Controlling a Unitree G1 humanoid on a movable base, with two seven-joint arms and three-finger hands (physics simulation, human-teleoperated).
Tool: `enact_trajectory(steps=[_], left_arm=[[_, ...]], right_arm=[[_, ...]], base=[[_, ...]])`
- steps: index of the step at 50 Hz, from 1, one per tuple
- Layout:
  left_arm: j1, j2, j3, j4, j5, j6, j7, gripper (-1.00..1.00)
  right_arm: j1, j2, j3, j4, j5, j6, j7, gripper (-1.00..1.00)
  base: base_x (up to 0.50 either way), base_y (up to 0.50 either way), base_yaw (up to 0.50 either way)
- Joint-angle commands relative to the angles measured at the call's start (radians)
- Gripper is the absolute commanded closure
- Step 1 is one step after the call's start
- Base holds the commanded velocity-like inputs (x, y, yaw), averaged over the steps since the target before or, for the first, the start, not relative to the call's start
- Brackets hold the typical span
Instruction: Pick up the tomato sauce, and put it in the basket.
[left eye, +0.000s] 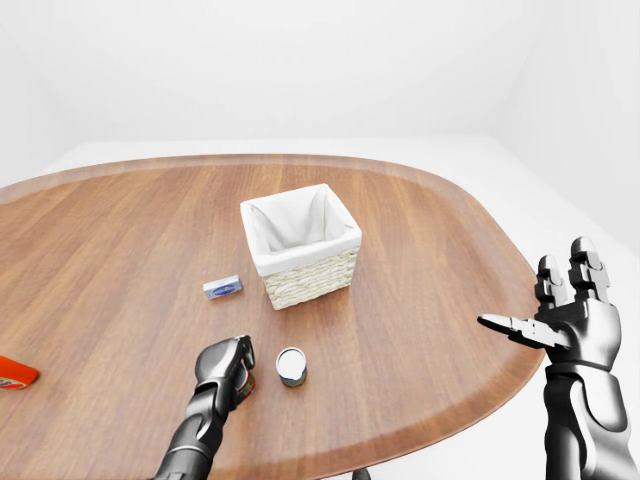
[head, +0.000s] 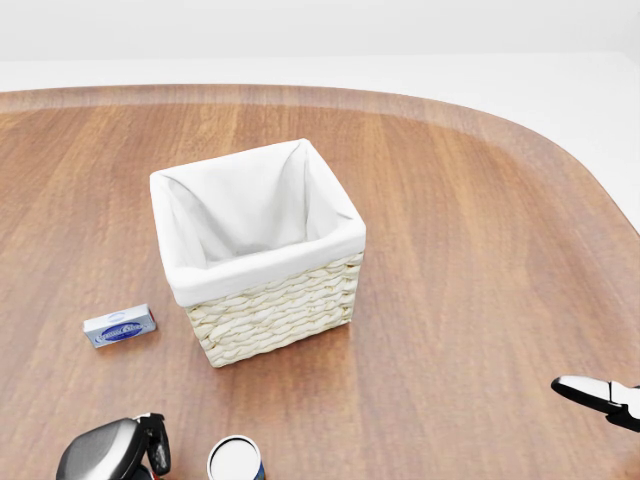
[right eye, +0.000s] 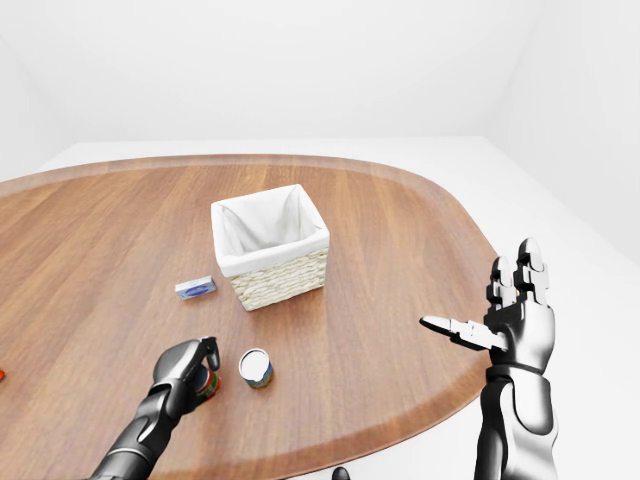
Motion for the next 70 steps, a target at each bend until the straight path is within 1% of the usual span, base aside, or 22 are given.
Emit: enact_trajectory(steps=[1, 10, 13, 17, 19, 20, 22, 26, 30, 31, 35, 41, 42, 43, 44, 47, 52, 57, 58, 62, 68, 70], left_arm=[[0.005, -0.002, 0.002, 0.013, 0.015, -0.003, 0.026, 1.00], [0.005, -0.002, 0.006, 0.004, 0.015, 0.000, 0.029, 1.00], [0.004, -0.006, 0.037, -0.067, -0.022, 0.010, 0.044, 1.00], [0.004, -0.010, 0.086, -0.201, -0.079, 0.046, 0.060, 1.00], [-0.003, -0.011, 0.108, -0.259, -0.098, 0.065, 0.098, 1.00], [-0.008, -0.015, 0.117, -0.290, -0.093, 0.095, 0.129, 1.00], [0.009, -0.036, 0.116, -0.395, -0.108, 0.112, 0.114, 1.00], [0.015, -0.048, 0.127, -0.516, -0.112, 0.112, 0.118, 1.00], [0.028, -0.077, 0.095, -0.640, -0.105, 0.112, 0.008, 1.00], [0.024, -0.080, 0.084, -0.644, -0.072, 0.112, 0.024, 1.00], [-0.013, -0.105, 0.057, -0.706, -0.044, 0.112, -0.040, 1.00], [-0.163, -0.125, 0.042, -0.710, -0.028, 0.112, -0.092, 1.00], [-0.216, -0.133, 0.032, -0.697, -0.024, 0.112, -0.108, 1.00], [-0.220, -0.133, 0.031, -0.695, -0.024, 0.112, -0.109, 1.00], [-0.280, -0.142, 0.030, -0.670, -0.036, 0.112, -0.112, 1.00], [-0.377, -0.142, 0.028, -0.612, -0.041, 0.112, -0.113, 1.00], [-0.567, -0.121, 0.033, -0.494, -0.049, 0.112, -0.117, 1.00], [-0.805, -0.096, 0.040, -0.237, -0.087, 0.112, -0.055, 1.00], [-0.882, -0.088, 0.039, -0.137, -0.092, 0.112, -0.025, 1.00], [-1.073, -0.074, 0.036, 0.201, -0.124, 0.112, 0.092, 1.00], [-1.212, -0.078, 0.003, 0.447, -0.101, 0.112, 0.159, 1.00], [-1.231, -0.082, -0.002, 0.489, -0.089, 0.112, 0.169, 1.00]], right_arm=[[-0.001, -0.001, 0.001, -0.003, 0.000, 0.003, -0.002, -1.00], [-0.001, 0.000, 0.000, -0.016, 0.000, 0.014, -0.005, -1.00], [-0.001, 0.000, -0.001, -0.018, 0.000, 0.015, -0.005, -1.00], [-0.001, 0.001, -0.001, -0.019, -0.001, 0.017, -0.006, -1.00], [-0.001, 0.001, 0.000, -0.019, -0.001, 0.015, -0.005, -1.00], [-0.002, 0.000, 0.000, -0.016, -0.002, 0.017, -0.006, -1.00], [0.002, 0.000, -0.006, -0.028, 0.003, 0.021, -0.005, -1.00], [0.004, 0.004, -0.005, -0.026, 0.001, 0.018, -0.003, -1.00], [0.001, 0.004, -0.001, -0.019, -0.001, 0.014, -0.002, -1.00], [0.002, 0.004, -0.001, -0.020, -0.001, 0.015, -0.002, -1.00], [0.003, 0.005, 0.001, -0.026, -0.002, 0.019, -0.003, -1.00], [0.003, 0.005, -0.001, -0.029, -0.002, 0.021, -0.003, -1.00], [0.001, 0.005, -0.001, -0.026, -0.002, 0.021, -0.003, -1.00], [0.001, 0.004, -0.001, -0.026, -0.002, 0.020, -0.003, -1.00], [0.002, 0.005, 0.000, -0.024, -0.003, 0.018, -0.002, -1.00], [0.005, 0.006, -0.002, -0.027, 0.000, 0.018, 0.000, -1.00], [0.001, 0.005, 0.002, -0.014, -0.002, 0.010, -0.001, -1.00], [0.000, 0.003, 0.004, -0.006, -0.002, 0.003, 0.000, -1.00], [0.000, 0.003, 0.003, -0.004, 0.000, 0.001, 0.002, -1.00], [0.000, 0.001, 0.001, -0.001, 0.003, -0.001, 0.003, -1.00], [-0.007, -0.004, 0.000, 0.017, 0.006, -0.010, 0.005, -1.00], [-0.009, -0.007, 0.000, 0.026, 0.007, -0.016, 0.006, -1.00]], base=[[0.00, 0.00, 0.00], [0.00, 0.00, 0.00], [0.00, 0.00, 0.00], [0.00, 0.00, 0.00], [0.00, 0.00, 0.00], [0.00, 0.00, 0.00], [0.00, 0.00, 0.00], [0.00, 0.00, 0.00], [0.00, 0.00, 0.00], [0.00, 0.00, 0.00], [0.00, 0.00, 0.00], [0.00, 0.00, 0.00], [0.00, 0.00, 0.00], [0.00, 0.00, 0.00], [0.00, 0.00, 0.00], [0.00, 0.00, 0.00], [0.00, 0.00, 0.00], [0.00, 0.00, 0.00], [0.00, 0.00, 0.00], [0.00, 0.00, 0.00], [0.00, 0.00, 0.00], [0.00, 0.00, 0.00]])
